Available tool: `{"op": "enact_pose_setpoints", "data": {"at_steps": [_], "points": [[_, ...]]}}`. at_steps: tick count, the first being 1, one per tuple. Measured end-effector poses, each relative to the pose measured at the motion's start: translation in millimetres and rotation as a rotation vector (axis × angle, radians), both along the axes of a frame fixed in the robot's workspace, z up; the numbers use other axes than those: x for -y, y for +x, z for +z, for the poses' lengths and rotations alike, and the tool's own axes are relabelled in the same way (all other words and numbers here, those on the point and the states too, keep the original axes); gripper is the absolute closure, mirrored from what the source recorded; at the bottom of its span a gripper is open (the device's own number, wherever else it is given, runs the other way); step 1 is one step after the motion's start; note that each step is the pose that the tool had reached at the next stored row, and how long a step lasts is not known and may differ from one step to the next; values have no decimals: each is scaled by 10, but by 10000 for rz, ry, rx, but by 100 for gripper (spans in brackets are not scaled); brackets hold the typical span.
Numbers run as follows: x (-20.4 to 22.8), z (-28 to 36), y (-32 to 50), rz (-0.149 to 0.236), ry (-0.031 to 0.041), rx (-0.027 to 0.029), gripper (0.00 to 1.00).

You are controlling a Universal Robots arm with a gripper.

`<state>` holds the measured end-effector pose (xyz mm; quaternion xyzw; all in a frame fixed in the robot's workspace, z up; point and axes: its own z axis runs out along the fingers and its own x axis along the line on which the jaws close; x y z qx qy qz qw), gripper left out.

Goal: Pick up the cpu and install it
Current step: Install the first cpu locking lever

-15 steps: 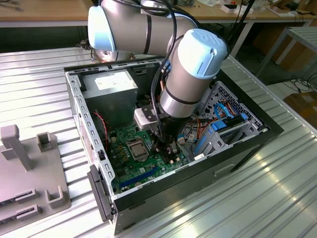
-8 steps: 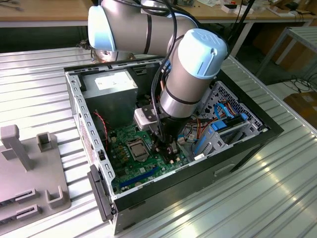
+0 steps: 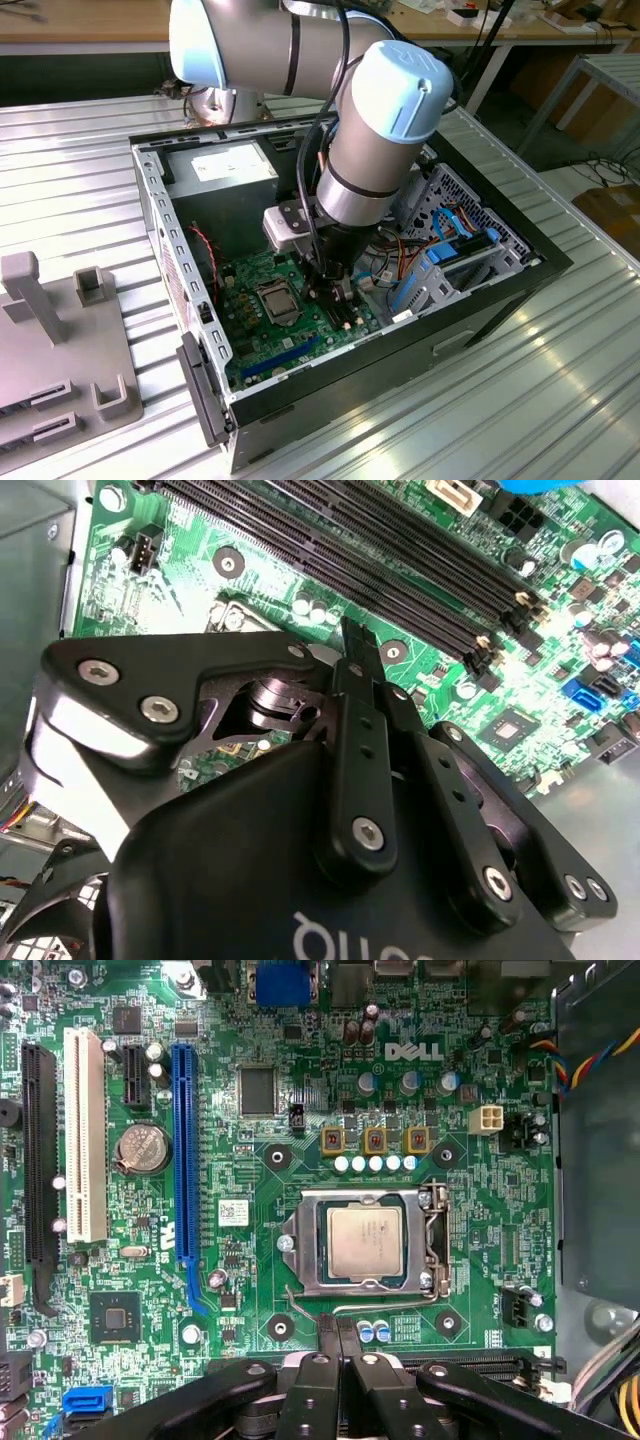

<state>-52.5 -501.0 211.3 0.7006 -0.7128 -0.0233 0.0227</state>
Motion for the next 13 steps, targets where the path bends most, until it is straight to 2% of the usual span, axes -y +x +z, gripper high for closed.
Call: {"op": "enact_pose_setpoints", "data": {"at_steps": [2,5,13], "points": [[-7,8,-147,52,1,0,89],[-6,7,-147,58,-61,21,89],[-5,-18,-98,78,-112,21,89]]}}
